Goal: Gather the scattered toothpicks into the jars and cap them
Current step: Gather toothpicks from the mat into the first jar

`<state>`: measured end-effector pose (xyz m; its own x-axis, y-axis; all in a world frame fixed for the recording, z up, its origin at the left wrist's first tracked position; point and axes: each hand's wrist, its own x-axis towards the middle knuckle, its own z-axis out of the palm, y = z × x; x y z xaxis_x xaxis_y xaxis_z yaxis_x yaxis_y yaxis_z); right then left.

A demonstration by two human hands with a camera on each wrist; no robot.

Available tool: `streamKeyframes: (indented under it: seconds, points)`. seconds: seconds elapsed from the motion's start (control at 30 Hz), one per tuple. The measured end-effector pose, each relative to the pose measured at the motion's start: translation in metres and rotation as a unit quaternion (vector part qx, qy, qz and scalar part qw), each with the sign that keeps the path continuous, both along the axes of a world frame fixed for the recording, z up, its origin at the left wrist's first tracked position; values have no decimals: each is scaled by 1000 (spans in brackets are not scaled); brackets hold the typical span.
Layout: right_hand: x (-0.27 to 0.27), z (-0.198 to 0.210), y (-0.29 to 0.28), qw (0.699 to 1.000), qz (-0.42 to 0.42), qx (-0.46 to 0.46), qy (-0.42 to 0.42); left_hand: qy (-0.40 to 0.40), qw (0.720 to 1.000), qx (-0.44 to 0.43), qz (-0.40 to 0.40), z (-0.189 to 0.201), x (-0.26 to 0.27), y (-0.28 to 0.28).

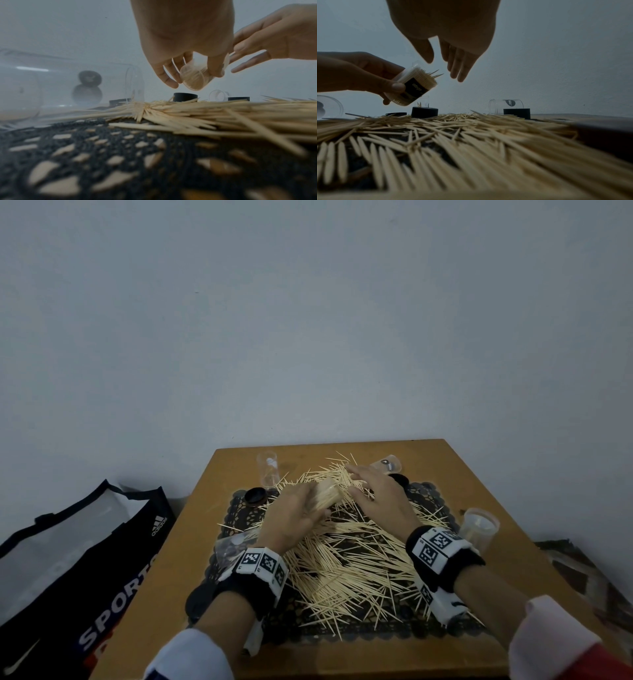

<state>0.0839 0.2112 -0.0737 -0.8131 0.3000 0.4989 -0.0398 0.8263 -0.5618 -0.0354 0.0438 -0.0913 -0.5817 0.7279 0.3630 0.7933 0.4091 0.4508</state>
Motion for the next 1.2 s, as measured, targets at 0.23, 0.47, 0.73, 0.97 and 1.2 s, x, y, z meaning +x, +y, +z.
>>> streamKeyframes:
  seconds: [0.23, 0.47, 0.73, 0.97, 1.2]
  points:
    - [-1, -3, -2, 985, 87, 43, -140, -8, 1000, 2, -9, 1, 2, 1]
    - [1, -3, 1, 983, 59, 46, -167, -11, 1000, 5, 0, 2, 1, -1]
    - [0, -2, 0, 982, 13, 77, -170, -6, 1000, -5, 26, 5, 2, -2]
    - [-3, -8, 4, 935, 40, 152, -316, -7, 999, -25, 28, 5, 4, -3]
    - [-3, -7, 0, 942, -8, 216, -255, 2, 999, -31, 44, 5, 4, -3]
